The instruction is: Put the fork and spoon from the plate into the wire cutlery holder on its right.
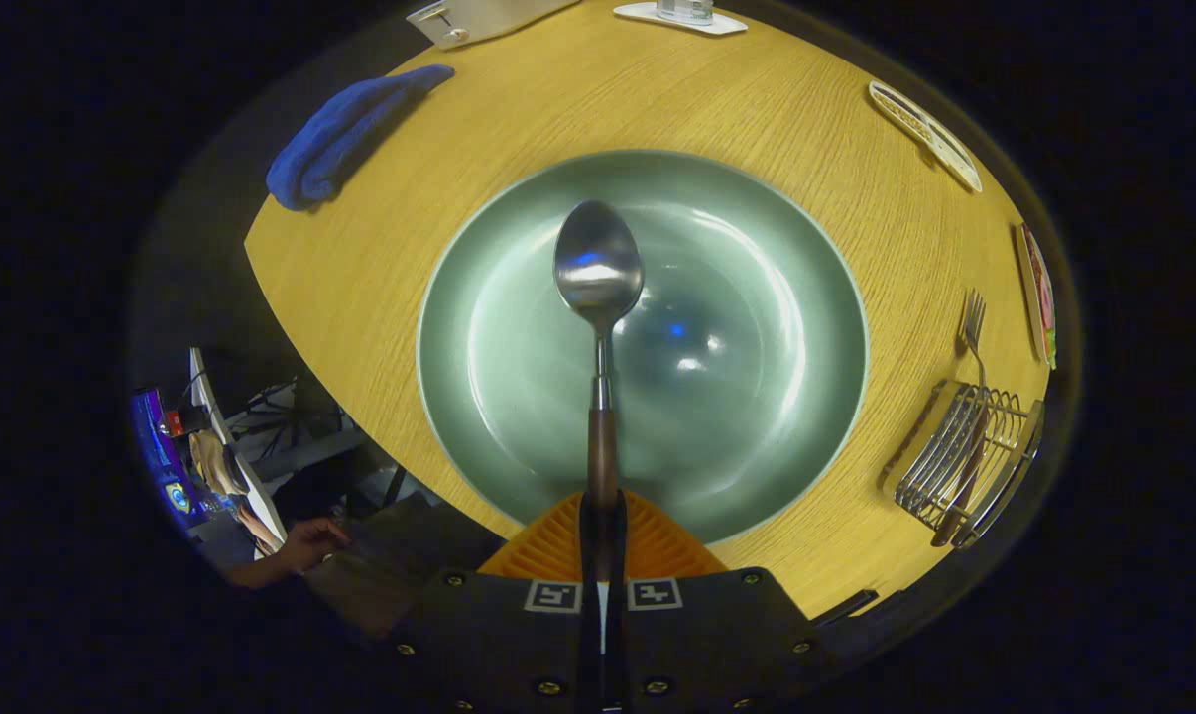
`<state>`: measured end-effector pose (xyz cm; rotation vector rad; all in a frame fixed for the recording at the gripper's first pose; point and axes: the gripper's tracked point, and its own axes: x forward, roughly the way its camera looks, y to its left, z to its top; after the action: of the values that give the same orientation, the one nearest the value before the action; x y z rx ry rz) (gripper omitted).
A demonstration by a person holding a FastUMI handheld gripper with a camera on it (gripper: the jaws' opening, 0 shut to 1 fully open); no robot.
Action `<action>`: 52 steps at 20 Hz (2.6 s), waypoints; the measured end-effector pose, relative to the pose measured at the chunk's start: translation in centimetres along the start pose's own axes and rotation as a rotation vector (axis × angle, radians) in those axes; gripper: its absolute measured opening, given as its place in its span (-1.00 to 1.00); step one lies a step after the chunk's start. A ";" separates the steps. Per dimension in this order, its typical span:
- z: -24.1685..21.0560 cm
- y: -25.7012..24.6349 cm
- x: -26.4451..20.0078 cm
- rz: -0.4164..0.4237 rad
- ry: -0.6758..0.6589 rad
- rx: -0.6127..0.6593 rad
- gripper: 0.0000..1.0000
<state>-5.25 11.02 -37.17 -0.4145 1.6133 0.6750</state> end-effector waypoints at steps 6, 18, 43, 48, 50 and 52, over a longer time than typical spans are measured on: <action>-0.8 -1.2 -4.1 0.013 0.034 -0.066 -0.95; -8.4 -10.7 -15.9 -0.114 0.172 -0.130 -0.95; -10.1 -23.2 -16.5 -0.309 0.539 -0.109 -0.95; -8.1 -22.1 -15.6 -0.269 0.495 -0.083 -0.79; -7.7 -22.4 -16.0 -0.273 0.471 -0.083 -0.76; -7.9 -22.3 -16.8 -0.272 0.439 -0.052 -0.72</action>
<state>5.20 -12.86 -24.46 -0.8496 1.9050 0.4364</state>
